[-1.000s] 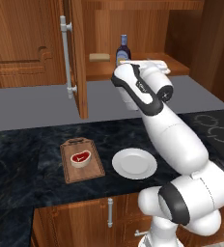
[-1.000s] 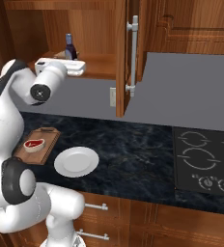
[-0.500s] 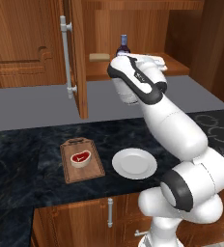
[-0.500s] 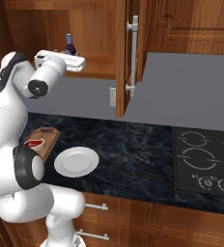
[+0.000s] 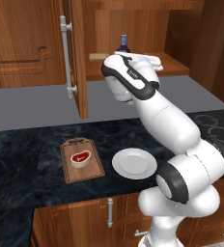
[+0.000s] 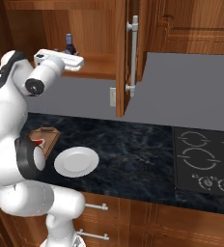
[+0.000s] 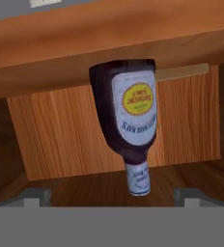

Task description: Pick the steak from the plate and place it on the cutting board. Then pick the condiment bottle from the cabinet and place it next to the cutting board.

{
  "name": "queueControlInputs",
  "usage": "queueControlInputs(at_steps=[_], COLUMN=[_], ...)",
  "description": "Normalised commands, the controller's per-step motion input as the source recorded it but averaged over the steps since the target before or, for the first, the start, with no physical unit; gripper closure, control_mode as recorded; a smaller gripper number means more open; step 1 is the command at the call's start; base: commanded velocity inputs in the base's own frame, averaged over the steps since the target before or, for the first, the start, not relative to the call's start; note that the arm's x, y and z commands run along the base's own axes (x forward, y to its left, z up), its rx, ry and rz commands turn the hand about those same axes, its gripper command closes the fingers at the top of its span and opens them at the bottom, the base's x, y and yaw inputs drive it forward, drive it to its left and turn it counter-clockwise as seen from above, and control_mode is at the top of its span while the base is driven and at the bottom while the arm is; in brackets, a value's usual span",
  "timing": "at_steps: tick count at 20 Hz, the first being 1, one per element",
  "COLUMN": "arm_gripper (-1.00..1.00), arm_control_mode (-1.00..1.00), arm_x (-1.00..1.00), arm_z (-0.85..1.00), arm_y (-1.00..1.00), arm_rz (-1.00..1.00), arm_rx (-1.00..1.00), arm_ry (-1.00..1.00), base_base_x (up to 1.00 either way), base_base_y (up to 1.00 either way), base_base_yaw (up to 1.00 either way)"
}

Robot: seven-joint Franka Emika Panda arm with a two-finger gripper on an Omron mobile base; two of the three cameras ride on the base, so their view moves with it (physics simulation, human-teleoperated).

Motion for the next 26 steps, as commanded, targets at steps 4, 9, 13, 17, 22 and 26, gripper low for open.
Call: queueControlInputs(at_steps=[4, 9, 13, 17, 22, 26], arm_gripper=[-1.0, -1.0, -1.0, -1.0, -1.0, -1.0], arm_control_mode=[-1.0, -1.0, -1.0, -1.0, -1.0, -1.0], arm_x=[0.07, 0.09, 0.09, 0.1, 0.02, 0.0], arm_z=[0.16, 0.24, 0.27, 0.27, 0.23, 0.18], arm_y=[0.12, 0.05, 0.02, 0.04, 0.17, 0.2], arm_rz=[-0.07, -0.08, -0.08, -0.06, -0.02, 0.0], arm_rx=[0.02, 0.03, 0.04, 0.04, 0.02, 0.0], arm_ry=[0.04, 0.05, 0.06, 0.06, 0.04, 0.03], base_base_x=[0.0, 0.0, 0.0, 0.0, 0.0, 0.0], base_base_y=[0.0, 0.0, 0.0, 0.0, 0.0, 0.0], base_base_yaw=[0.0, 0.0, 0.0, 0.0, 0.0, 0.0])
